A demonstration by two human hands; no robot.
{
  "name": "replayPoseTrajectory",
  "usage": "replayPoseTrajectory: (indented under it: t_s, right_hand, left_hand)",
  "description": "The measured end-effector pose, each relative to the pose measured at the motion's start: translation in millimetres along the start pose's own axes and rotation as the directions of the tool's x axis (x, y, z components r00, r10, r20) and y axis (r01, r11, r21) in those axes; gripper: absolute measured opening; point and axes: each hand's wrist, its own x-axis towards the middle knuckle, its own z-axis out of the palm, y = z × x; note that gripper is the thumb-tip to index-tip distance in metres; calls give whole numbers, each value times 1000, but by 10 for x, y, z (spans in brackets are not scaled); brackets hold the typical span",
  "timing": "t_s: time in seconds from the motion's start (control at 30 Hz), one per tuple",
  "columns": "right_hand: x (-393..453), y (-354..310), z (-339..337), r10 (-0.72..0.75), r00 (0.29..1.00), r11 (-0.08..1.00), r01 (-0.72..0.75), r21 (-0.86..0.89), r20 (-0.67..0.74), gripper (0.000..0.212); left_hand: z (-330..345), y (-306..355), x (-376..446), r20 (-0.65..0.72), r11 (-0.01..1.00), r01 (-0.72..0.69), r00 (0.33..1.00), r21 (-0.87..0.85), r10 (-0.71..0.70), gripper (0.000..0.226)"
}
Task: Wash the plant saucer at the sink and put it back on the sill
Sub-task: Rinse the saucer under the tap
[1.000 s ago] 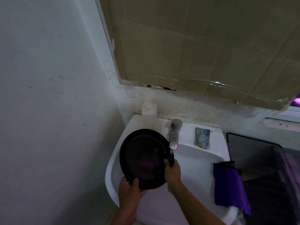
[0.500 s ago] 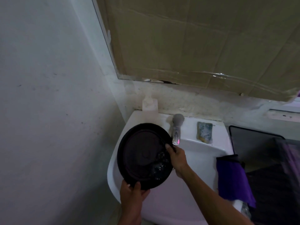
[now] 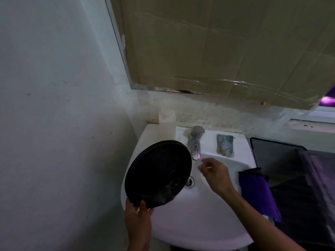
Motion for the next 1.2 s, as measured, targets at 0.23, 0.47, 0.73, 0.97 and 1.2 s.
replayPoseTrajectory:
  t_s: [0.23, 0.47, 0.73, 0.97, 1.2]
  right_hand:
    - [440, -510, -473, -482, 875, 863, 463, -200, -53, 50]
    - [515, -680, -544, -685, 714, 627, 680, -381, 147, 17]
    - [349, -489, -472, -614, 759, 637, 638, -433, 216, 51]
    - [275, -363, -471, -623, 762, 692, 643, -328, 177, 49]
    - [83, -230, -558, -588, 802, 779, 597, -193, 108, 59]
  left_hand:
    - [59, 197, 131, 63, 985, -128, 991, 116, 122, 38]
    - [94, 307, 180, 125, 963, -205, 975, 176, 185, 30]
    - [119, 282, 138, 96, 953, -219, 974, 210, 203, 30]
    - [142, 239, 145, 88, 947, -237, 971, 216, 223, 32]
    - [184, 226, 110, 123, 960, -202, 976, 196, 181, 35]
